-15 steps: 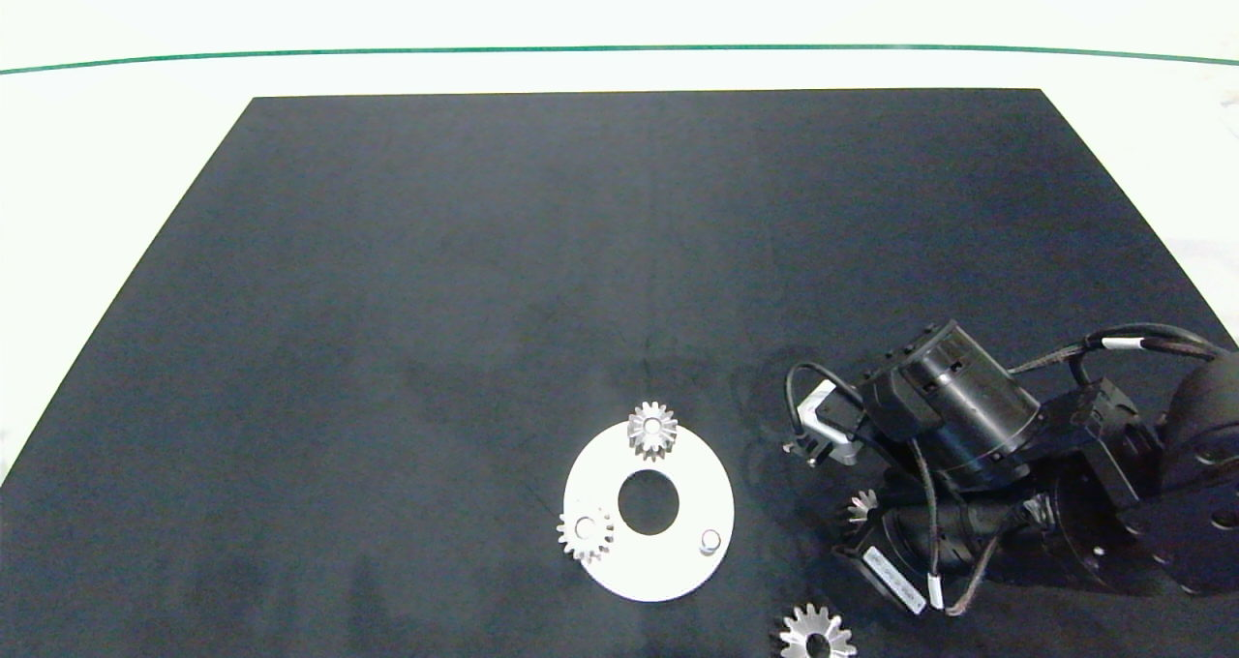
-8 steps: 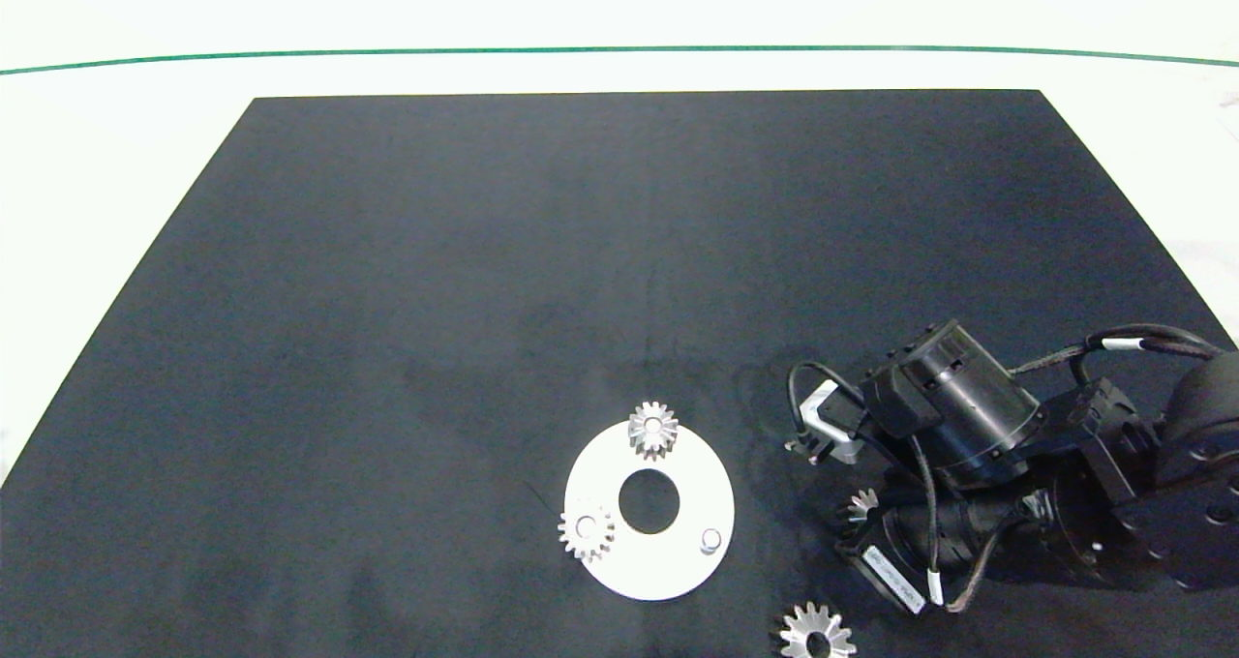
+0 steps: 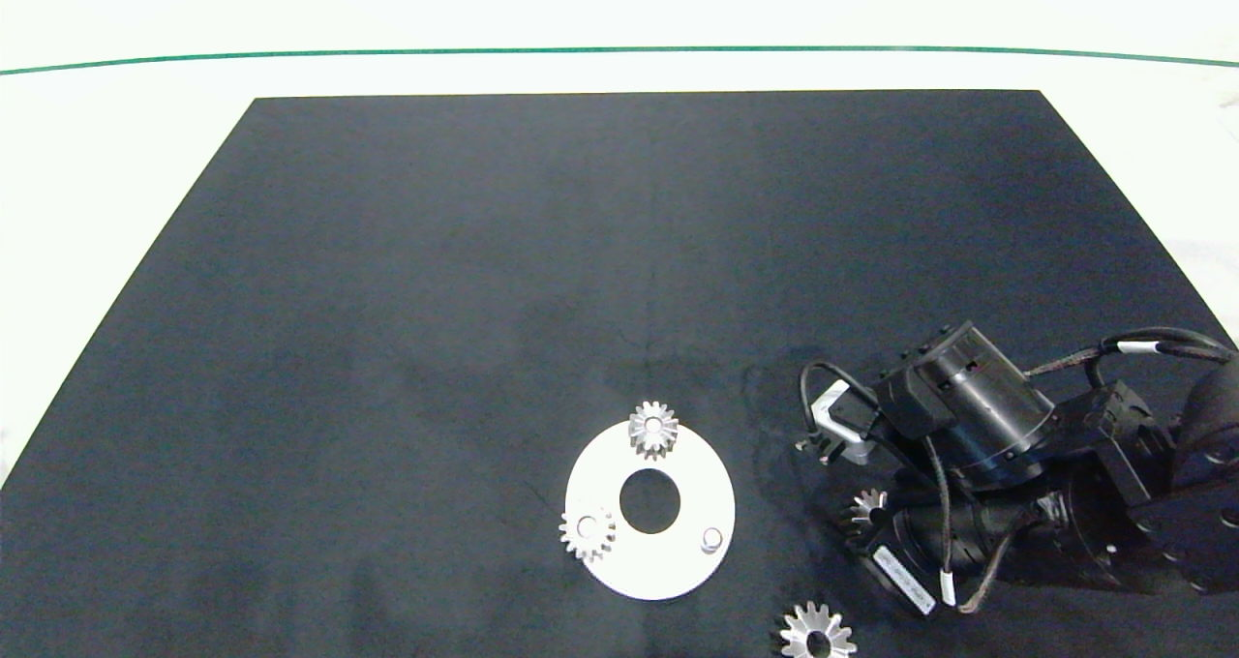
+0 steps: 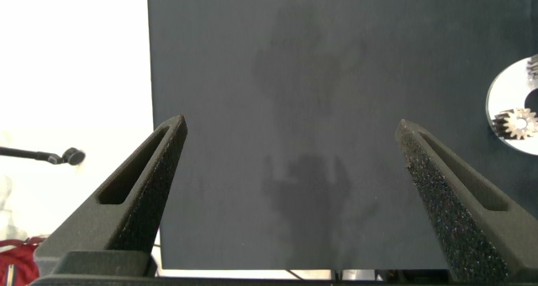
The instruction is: Remove an incorrectly installed larger gear and replace it with the correct smaller gear
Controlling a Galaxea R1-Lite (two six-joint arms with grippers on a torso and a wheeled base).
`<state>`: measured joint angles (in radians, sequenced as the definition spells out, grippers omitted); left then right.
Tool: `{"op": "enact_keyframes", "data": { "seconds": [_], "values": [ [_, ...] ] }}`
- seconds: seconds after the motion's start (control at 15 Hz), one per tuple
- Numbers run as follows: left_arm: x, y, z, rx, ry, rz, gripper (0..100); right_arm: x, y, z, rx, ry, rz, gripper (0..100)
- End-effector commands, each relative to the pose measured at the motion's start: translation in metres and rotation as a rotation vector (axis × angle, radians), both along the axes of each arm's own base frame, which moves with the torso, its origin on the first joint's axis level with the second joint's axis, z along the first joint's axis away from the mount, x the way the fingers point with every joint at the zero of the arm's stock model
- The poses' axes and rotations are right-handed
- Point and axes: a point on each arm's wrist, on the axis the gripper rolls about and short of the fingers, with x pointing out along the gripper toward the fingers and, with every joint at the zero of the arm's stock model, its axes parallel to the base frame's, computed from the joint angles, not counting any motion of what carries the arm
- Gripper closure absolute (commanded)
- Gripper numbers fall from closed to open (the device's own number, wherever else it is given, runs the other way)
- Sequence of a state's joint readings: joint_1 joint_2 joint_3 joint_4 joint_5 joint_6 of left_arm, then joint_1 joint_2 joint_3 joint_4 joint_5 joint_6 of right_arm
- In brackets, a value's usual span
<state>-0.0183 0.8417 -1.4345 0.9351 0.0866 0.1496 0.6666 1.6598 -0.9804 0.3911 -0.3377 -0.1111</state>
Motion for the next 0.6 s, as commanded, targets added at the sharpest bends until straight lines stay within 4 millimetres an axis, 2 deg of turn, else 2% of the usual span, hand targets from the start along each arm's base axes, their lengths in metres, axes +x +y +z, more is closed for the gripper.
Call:
{"op": "enact_keyframes", "data": {
  "seconds": [0.07, 0.13, 0.2, 0.33, 0.6],
  "values": [
    [0.000, 0.000, -0.001, 0.001, 0.006, 0.000, 0, -0.005, -0.002, 0.006, 0.004, -0.016, 0.014, 72],
    [0.000, 0.000, -0.001, 0.001, 0.006, 0.000, 0, -0.007, -0.001, 0.008, 0.010, -0.023, 0.019, 75],
    [0.000, 0.000, -0.001, 0.001, 0.007, 0.000, 0, -0.020, 0.005, 0.020, 0.037, -0.059, 0.077, 75],
    [0.000, 0.000, -0.001, 0.001, 0.009, 0.002, 0, -0.034, 0.018, 0.038, 0.083, -0.106, 0.155, 75],
    [0.000, 0.000, -0.001, 0.001, 0.009, 0.002, 0, -0.040, 0.046, 0.059, 0.127, -0.139, 0.242, 75]
  ]
}}
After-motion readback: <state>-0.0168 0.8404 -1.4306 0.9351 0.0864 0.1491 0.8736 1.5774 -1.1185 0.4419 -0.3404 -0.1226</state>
